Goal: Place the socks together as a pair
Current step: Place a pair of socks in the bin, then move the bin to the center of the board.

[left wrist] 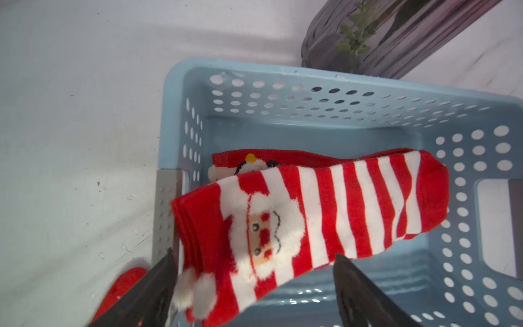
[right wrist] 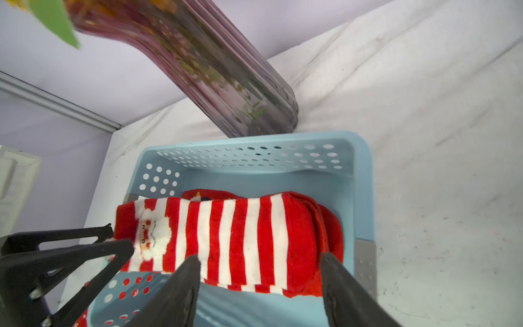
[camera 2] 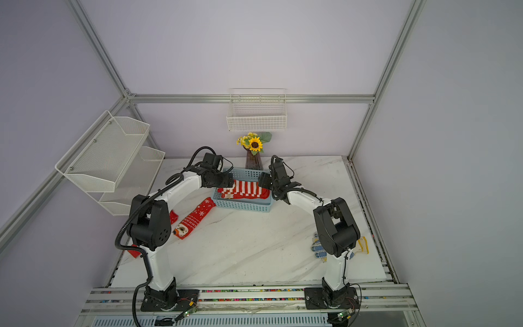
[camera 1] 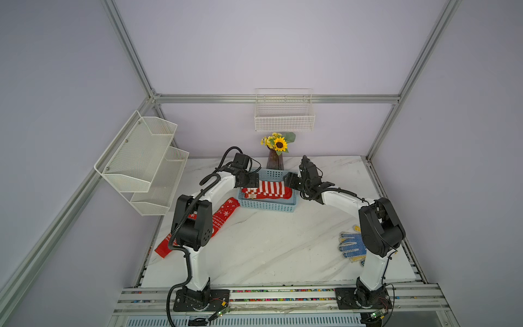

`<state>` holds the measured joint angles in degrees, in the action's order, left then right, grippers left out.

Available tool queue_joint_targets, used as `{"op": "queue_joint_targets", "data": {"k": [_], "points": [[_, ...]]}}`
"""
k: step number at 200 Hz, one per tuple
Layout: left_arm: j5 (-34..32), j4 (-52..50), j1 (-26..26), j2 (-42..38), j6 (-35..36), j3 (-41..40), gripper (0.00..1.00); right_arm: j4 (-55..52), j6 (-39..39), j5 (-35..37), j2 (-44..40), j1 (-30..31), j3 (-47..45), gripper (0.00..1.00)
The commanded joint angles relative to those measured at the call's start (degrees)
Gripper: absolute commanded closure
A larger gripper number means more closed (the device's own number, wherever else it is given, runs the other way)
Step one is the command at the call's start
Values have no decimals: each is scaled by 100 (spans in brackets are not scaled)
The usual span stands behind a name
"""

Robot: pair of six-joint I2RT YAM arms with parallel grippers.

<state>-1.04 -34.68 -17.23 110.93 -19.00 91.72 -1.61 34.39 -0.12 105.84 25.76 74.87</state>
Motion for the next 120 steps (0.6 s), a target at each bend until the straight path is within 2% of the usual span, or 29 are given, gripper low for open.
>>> {"op": "queue_joint_targets", "data": {"k": [1,17,45,61,77,97,120], "points": [[-687,-22,105,-839,-306,-3,13,-94,-258,176,-853,-16,-21,31],[-777,-30,157,-1255,-528,-319,12,-98,-326,242,-1387,-18,-400,30],[-449,-45,171,-2053,-736,-936,12,-253,-345,261,-2167,-10,-1103,31],[-362,-73,174,-2575,-806,-1492,12,-313,-302,228,-2531,-14,-1526,31],[-562,-170,185,-3205,-983,-2150,12,-240,-212,115,-2890,-17,-2016,30],[-810,-418,241,-3867,-1273,-2945,12,-142,-135,-115,-2974,-18,-2321,30],[-937,-732,316,-4476,-1629,-3633,12,-167,-108,-271,-2623,-17,-2291,29]]}}
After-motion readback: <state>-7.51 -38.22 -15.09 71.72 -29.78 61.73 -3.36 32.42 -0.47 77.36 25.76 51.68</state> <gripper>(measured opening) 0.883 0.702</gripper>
